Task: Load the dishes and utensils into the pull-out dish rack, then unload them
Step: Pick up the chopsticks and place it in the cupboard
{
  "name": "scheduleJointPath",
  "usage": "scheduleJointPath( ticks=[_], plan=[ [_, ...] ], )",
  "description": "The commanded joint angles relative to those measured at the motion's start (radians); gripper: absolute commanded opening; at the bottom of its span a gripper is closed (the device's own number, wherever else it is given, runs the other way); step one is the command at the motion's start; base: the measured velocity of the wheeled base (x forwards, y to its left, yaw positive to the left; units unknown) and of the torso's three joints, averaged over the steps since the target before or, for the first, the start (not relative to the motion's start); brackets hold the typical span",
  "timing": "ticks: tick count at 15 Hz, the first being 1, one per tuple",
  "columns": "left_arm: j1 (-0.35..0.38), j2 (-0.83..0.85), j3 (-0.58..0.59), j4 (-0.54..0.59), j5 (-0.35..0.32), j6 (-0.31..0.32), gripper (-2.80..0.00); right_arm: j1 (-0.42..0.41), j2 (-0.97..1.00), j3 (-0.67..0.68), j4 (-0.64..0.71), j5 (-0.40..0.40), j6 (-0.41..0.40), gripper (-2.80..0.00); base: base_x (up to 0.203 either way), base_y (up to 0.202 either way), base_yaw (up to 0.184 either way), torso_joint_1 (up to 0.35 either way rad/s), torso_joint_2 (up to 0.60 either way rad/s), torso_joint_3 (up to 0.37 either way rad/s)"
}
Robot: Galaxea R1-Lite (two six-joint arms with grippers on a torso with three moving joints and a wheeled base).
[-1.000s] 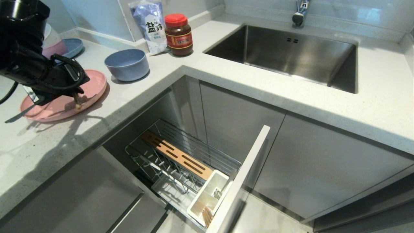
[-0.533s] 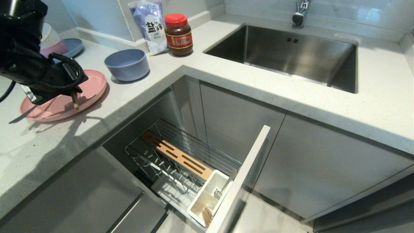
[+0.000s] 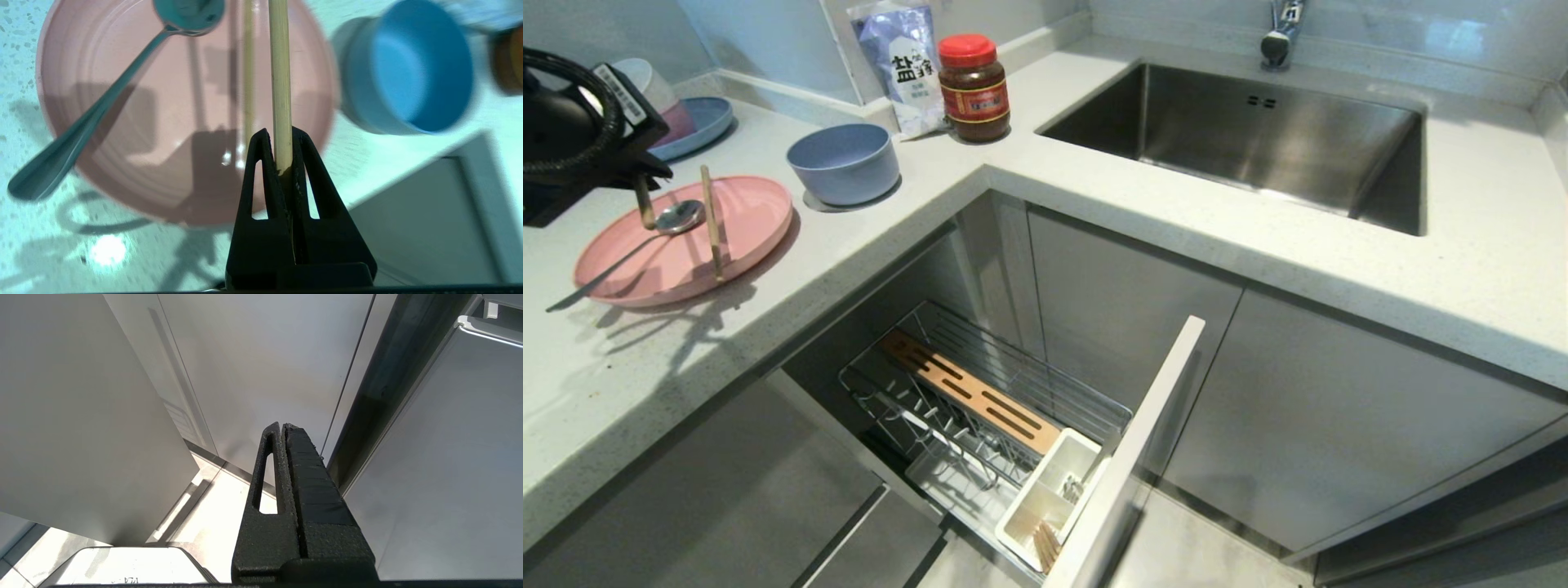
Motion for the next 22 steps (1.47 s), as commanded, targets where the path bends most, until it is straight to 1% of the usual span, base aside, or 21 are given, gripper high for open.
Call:
scheduleJointPath(
  ticks=[1,3,4,6,8,9,10,11,12,14,15,17,19,20,22],
  plan=[
    [-0.054,-0.083,-0.003,0.003,0.000,-0.034,-2.80,0.001,-0.004,0.002,-0.001,0.000,0.000,-2.80,0.000,0.000,0.000,0.000,0.00,0.000],
    [-0.124,-0.118,0.000,0.006,-0.007,-0.068,-2.80,0.001,-0.004,0.002,-0.001,0.000,0.000,-2.80,0.000,0.000,0.000,0.000,0.00,0.000],
    [-0.176,-0.131,0.005,0.008,-0.013,-0.087,-2.80,0.001,-0.004,0.002,-0.001,0.000,0.000,-2.80,0.000,0.000,0.000,0.000,0.00,0.000],
    [-0.280,-0.155,0.019,0.029,-0.047,-0.119,-2.80,0.001,-0.004,0.002,-0.001,0.000,0.000,-2.80,0.000,0.000,0.000,0.000,0.00,0.000],
    [-0.414,-0.164,0.022,0.108,-0.121,-0.142,-2.80,0.001,-0.004,0.002,0.000,0.000,0.000,-2.80,0.000,0.000,0.000,0.000,0.00,0.000],
    [-0.467,-0.165,0.022,0.165,-0.190,-0.146,-2.80,0.001,-0.004,0.002,-0.001,0.000,0.000,-2.80,0.000,0.000,0.000,0.000,0.00,0.000],
    [-0.490,-0.157,0.022,0.225,-0.257,-0.146,-2.80,0.000,-0.004,0.002,-0.001,0.000,0.000,-2.80,0.000,0.000,0.000,0.000,0.00,0.000],
    [-0.498,-0.136,0.020,0.266,-0.294,-0.133,-2.80,0.000,-0.004,0.002,-0.001,0.000,0.000,-2.80,0.000,0.000,0.000,0.000,0.00,0.000],
    [-0.500,-0.119,0.019,0.301,-0.309,-0.103,-2.80,0.001,-0.004,0.002,-0.001,0.000,0.000,-2.80,0.000,0.000,0.000,0.000,0.00,0.000],
    [-0.503,-0.087,0.018,0.411,-0.318,-0.013,-2.80,0.000,-0.004,0.002,-0.001,0.000,0.000,-2.80,0.000,0.000,0.000,0.000,0.00,0.000],
    [-0.504,-0.073,0.020,0.477,-0.325,0.047,-2.80,0.000,-0.004,0.002,-0.001,0.000,0.000,-2.80,0.000,0.000,0.000,0.000,0.00,0.000],
    [-0.507,-0.065,0.055,0.564,-0.336,0.181,-2.80,0.001,-0.004,0.002,-0.001,0.000,0.000,-2.80,0.000,0.000,0.000,0.000,0.00,0.000],
    [-0.505,-0.065,0.115,0.594,-0.337,0.277,-2.80,-0.001,-0.003,0.002,-0.001,0.000,0.000,-2.80,0.000,0.000,0.000,0.000,0.00,0.000],
    [-0.505,-0.066,0.166,0.586,-0.336,0.315,-2.80,0.000,-0.004,0.002,0.000,0.000,0.000,-2.80,0.000,0.000,0.000,0.000,0.00,0.000],
    [-0.507,-0.068,0.279,0.533,-0.336,0.424,-2.80,0.001,-0.004,0.002,-0.001,0.000,0.000,-2.80,0.000,0.000,0.000,0.000,0.00,0.000]
  ],
)
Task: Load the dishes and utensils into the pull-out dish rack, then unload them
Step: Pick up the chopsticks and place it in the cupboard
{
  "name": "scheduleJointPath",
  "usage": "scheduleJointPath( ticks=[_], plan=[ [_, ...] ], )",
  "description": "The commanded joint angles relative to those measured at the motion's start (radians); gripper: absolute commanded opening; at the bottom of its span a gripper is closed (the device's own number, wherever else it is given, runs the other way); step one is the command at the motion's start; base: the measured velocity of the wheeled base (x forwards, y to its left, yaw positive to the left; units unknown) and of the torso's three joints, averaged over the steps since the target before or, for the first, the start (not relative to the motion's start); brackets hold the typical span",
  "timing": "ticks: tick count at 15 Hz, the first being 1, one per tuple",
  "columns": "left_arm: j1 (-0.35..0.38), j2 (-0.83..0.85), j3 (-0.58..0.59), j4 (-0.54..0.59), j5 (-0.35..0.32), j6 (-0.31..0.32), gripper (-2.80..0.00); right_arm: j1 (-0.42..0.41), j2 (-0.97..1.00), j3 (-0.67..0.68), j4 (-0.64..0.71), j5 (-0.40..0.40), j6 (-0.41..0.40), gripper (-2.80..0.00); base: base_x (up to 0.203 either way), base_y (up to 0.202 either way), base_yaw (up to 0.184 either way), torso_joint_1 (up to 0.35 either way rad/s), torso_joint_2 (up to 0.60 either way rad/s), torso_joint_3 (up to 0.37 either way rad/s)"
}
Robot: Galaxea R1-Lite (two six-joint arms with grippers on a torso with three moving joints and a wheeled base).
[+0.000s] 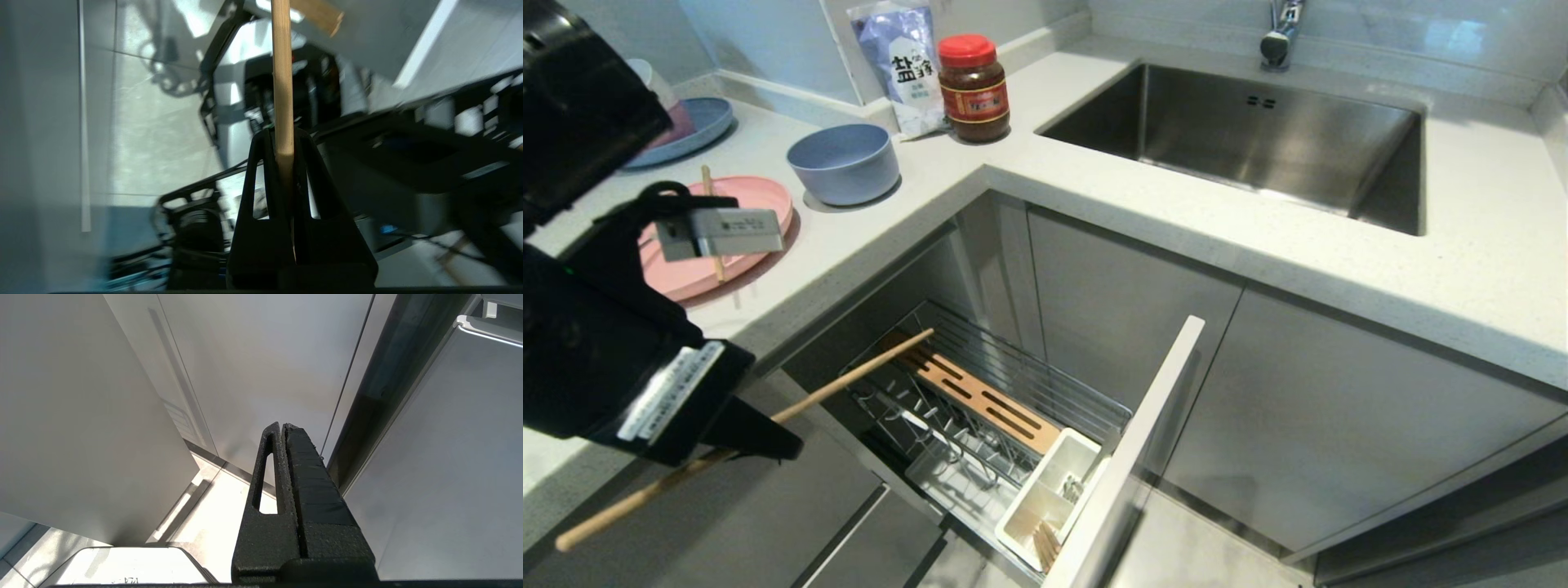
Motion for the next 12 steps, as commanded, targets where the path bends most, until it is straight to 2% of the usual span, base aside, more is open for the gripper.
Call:
scheduleJointPath(
  ticks=[1,3,6,8,9,12],
  plan=[
    [-0.010,0.001,0.144,-0.056,0.002,0.098,-2.80,0.001,-0.004,0.002,-0.001,0.000,0.000,-2.80,0.000,0.000,0.000,0.000,0.00,0.000],
    [-0.030,-0.001,0.265,-0.142,0.008,0.185,-2.80,0.000,-0.004,0.002,-0.001,0.000,0.000,-2.80,0.000,0.000,0.000,0.000,0.00,0.000],
    [-0.041,0.004,0.417,-0.236,0.018,0.359,-2.80,0.001,-0.004,0.002,0.000,0.000,0.000,-2.80,0.000,0.000,0.000,0.000,0.00,0.000],
    [-0.042,0.008,0.501,-0.315,0.020,0.437,-2.80,0.001,-0.004,0.002,-0.001,0.000,0.000,-2.80,0.000,0.000,0.000,0.000,0.00,0.000],
    [-0.045,0.020,0.539,-0.373,0.021,0.470,-2.80,0.000,-0.004,0.002,-0.001,0.000,0.000,-2.80,0.000,0.000,0.000,0.000,0.00,0.000],
    [-0.082,0.092,0.584,-0.424,0.020,0.484,-2.80,0.000,-0.004,0.002,0.000,0.000,0.000,-2.80,0.000,0.000,0.000,0.000,0.00,0.000]
  ],
)
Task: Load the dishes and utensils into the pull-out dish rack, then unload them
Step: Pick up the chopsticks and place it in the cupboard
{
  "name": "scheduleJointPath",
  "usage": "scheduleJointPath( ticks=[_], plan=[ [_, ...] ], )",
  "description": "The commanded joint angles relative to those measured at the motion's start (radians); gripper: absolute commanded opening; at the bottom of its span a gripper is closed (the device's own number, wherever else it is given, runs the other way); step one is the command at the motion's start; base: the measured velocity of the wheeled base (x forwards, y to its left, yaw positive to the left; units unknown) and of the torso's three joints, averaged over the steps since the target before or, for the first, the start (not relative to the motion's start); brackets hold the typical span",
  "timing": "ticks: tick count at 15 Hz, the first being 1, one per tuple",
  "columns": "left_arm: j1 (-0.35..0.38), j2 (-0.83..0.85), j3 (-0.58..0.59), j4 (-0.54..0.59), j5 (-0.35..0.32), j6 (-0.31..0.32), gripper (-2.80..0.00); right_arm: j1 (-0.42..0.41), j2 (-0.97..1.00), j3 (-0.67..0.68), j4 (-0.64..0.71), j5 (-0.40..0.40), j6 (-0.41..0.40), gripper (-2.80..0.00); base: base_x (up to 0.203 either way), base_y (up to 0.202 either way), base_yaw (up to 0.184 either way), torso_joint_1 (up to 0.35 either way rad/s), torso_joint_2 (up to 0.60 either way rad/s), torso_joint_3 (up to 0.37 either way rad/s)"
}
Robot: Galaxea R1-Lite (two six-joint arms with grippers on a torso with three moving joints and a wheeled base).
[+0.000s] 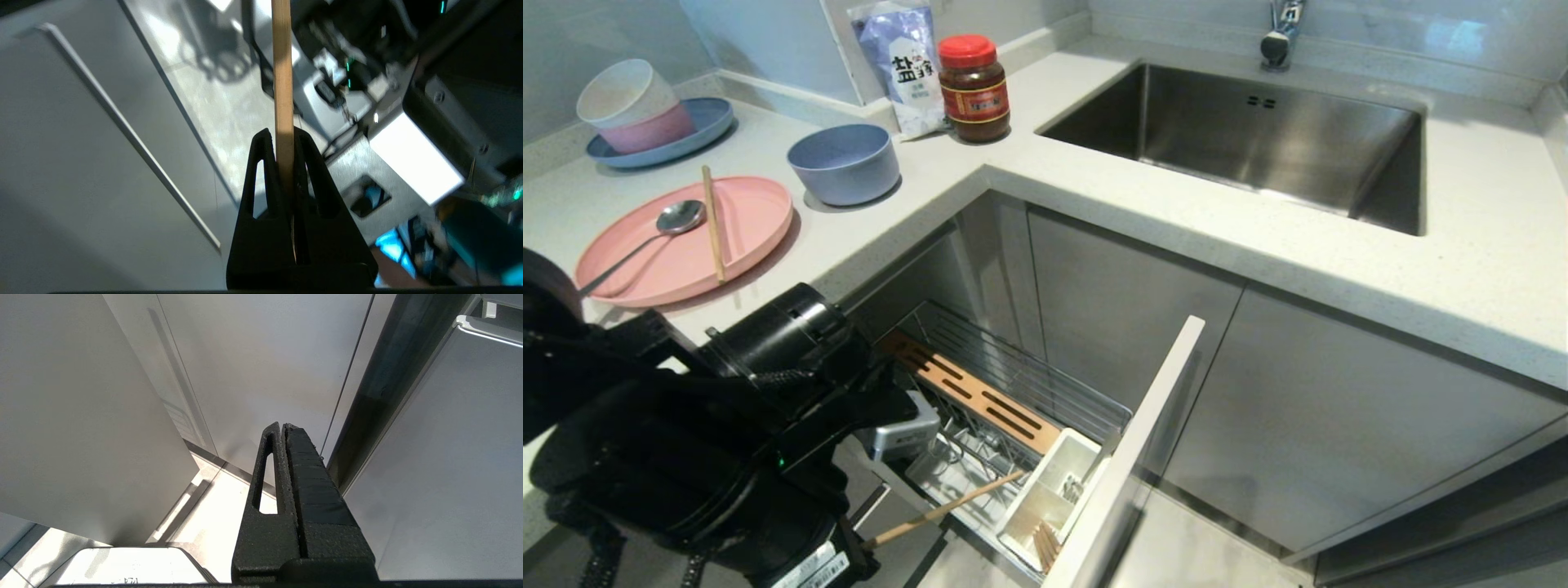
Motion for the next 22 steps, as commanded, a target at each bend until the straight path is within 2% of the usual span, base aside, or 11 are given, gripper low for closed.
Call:
scheduleJointPath(
  ticks=[1,4,6,8,11,13,15,22],
  plan=[
    [-0.048,0.081,0.026,0.001,-0.001,-0.001,-2.80,0.001,-0.004,0.002,0.000,0.000,0.000,-2.80,0.000,0.000,0.000,0.000,0.00,0.000],
    [-0.086,0.148,0.034,0.001,0.024,-0.022,-2.80,0.000,-0.004,0.002,0.000,0.000,0.000,-2.80,0.000,0.000,0.000,0.000,0.00,0.000],
    [-0.098,0.185,0.037,0.003,0.098,-0.068,-2.80,0.000,-0.004,0.002,0.000,0.000,0.000,-2.80,0.000,0.000,0.000,0.000,0.00,0.000],
    [-0.099,0.227,0.037,0.003,0.137,-0.103,-2.80,0.000,-0.004,0.002,0.000,0.000,0.000,-2.80,0.000,0.000,0.000,0.000,0.00,0.000],
    [-0.101,0.282,0.036,-0.032,0.139,-0.113,-2.80,0.001,-0.003,0.002,0.000,0.000,0.000,-2.80,0.000,0.000,0.000,0.000,0.00,0.000],
    [-0.098,0.323,0.036,-0.104,0.115,-0.115,-2.80,0.000,-0.003,0.002,0.000,0.000,0.000,-2.80,0.000,0.000,0.000,0.000,0.00,0.000],
    [-0.089,0.346,0.034,-0.128,0.099,-0.112,-2.80,0.001,-0.004,0.002,0.000,0.000,0.000,-2.80,0.000,0.000,0.000,0.000,0.00,0.000],
    [-0.062,0.455,0.001,-0.244,0.099,-0.109,-2.80,0.001,-0.004,0.002,0.000,0.000,0.000,-2.80,0.000,0.000,0.000,0.000,0.00,0.000]
  ],
)
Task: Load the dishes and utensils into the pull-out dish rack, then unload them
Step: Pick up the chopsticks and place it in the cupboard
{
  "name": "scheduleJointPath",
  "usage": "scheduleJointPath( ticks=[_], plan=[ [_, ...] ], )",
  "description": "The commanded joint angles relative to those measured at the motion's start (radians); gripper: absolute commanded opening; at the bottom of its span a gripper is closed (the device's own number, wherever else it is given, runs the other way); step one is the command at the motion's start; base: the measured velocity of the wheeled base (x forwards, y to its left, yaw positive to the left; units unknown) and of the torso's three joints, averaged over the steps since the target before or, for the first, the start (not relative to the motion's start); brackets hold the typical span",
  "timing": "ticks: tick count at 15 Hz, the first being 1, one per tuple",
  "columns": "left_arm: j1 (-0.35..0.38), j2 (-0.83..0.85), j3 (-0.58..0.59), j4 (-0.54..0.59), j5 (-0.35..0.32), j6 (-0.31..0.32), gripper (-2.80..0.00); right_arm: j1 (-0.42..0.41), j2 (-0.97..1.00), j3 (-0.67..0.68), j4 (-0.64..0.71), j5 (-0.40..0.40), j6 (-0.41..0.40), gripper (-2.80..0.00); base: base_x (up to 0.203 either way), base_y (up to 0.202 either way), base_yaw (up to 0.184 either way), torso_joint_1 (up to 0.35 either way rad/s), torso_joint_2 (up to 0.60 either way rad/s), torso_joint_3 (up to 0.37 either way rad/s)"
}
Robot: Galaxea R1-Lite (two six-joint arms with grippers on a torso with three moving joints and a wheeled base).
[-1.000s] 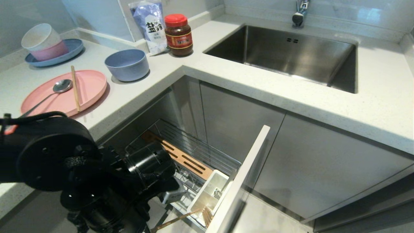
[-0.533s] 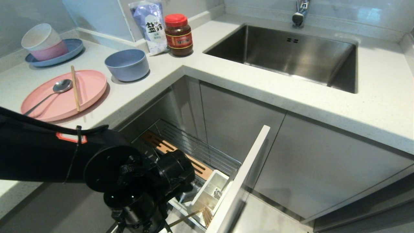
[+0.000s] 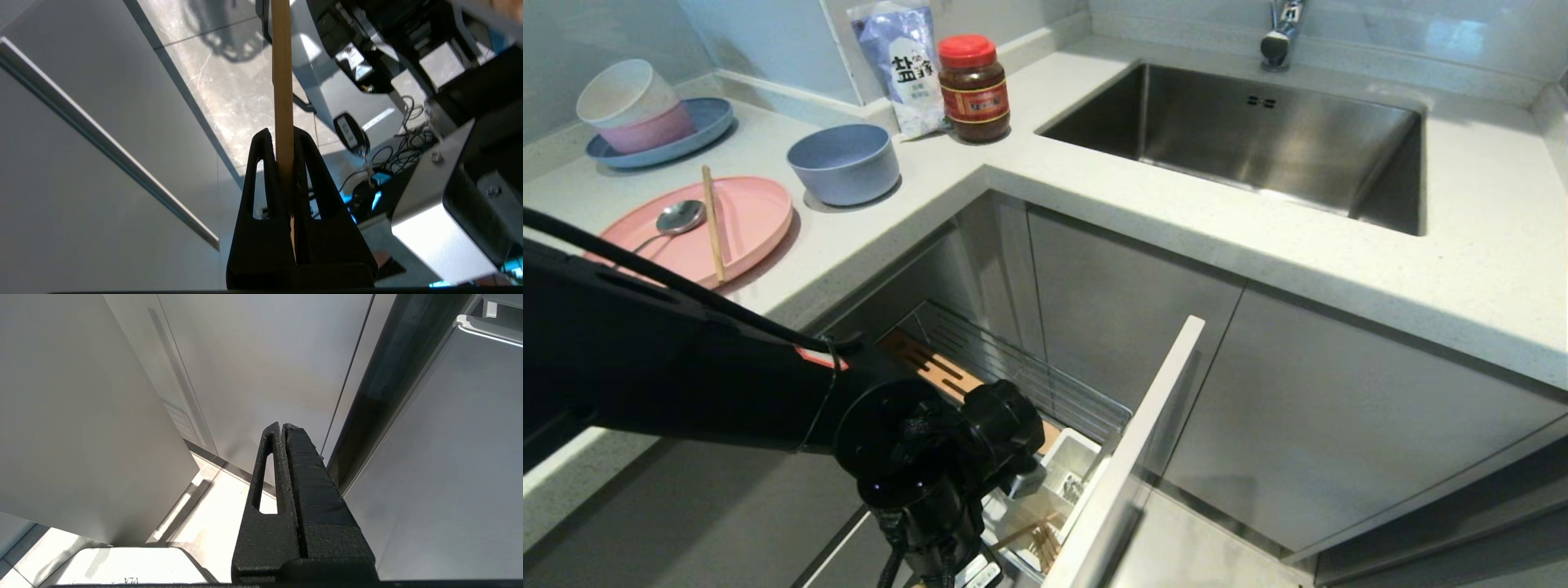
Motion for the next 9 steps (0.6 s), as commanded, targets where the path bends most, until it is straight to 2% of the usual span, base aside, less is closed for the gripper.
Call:
scheduleJointPath(
  ticks=[1,9],
  plan=[
    [0.019,0.049,-0.007,-0.028,0.001,-0.001,-2.80,-0.001,-0.004,0.002,0.000,0.000,0.000,-2.80,0.000,0.000,0.000,0.000,0.00,0.000],
    [0.043,0.122,-0.032,-0.104,-0.033,-0.004,-2.80,0.001,-0.004,0.002,0.001,0.000,0.000,-2.80,0.000,0.000,0.000,0.000,0.00,0.000]
  ],
)
